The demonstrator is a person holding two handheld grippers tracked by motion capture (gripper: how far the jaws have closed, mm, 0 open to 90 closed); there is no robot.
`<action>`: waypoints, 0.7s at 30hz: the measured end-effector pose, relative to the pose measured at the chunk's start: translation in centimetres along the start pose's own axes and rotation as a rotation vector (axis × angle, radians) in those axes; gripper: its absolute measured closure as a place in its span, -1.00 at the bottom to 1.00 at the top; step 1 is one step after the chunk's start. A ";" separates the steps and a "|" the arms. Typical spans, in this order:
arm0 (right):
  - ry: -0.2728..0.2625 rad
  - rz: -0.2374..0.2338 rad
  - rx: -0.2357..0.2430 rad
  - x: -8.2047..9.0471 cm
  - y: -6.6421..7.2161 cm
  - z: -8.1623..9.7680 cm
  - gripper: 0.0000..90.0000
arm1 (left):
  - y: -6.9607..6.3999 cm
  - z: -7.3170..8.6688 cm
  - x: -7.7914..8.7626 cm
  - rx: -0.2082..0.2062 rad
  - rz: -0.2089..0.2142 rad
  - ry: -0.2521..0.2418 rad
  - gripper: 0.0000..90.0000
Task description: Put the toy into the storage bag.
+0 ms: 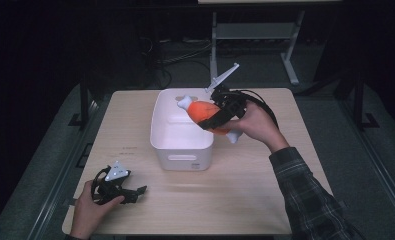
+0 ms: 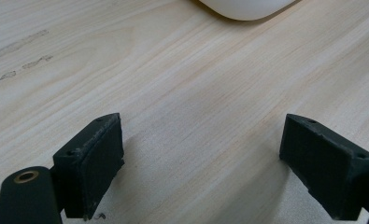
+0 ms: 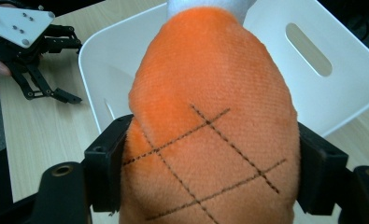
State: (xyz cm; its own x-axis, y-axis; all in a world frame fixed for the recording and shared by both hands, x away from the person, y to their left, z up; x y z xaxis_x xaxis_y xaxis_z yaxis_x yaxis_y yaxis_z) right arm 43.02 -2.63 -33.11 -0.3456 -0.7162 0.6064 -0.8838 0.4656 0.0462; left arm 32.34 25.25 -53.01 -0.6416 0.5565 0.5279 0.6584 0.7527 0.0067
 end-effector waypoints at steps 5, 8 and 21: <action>0.010 -0.007 0.015 -0.8 0.2 -0.8 -0.43 | 0.0 0.0 0.0 0.004 -0.001 -0.003 -0.72; 0.014 -0.015 0.030 -1.3 0.3 -1.2 -0.43 | 0.0 0.0 0.0 0.001 0.000 -0.001 -0.72; 0.039 -0.034 0.058 -3.6 0.9 -2.5 -0.44 | 0.0 0.0 0.0 -0.001 0.000 0.001 -0.72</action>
State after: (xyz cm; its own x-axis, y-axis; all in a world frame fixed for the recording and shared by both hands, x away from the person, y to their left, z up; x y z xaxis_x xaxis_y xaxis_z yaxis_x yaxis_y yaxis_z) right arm 44.27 1.66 -33.22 -0.3034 -0.7094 0.6361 -0.9120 0.4096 0.0218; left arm 32.33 25.26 -53.02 -0.6411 0.5562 0.5288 0.6586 0.7524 0.0071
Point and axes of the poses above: each handheld gripper's, and its own axes: x roughly backward along the jaws, z roughly out of its underside, y roughly to its left, the point moved 8 cm from there along -x, roughly forward along the jaws, and after that the axes turned 12 degrees about -y, right-handed, at the moved point
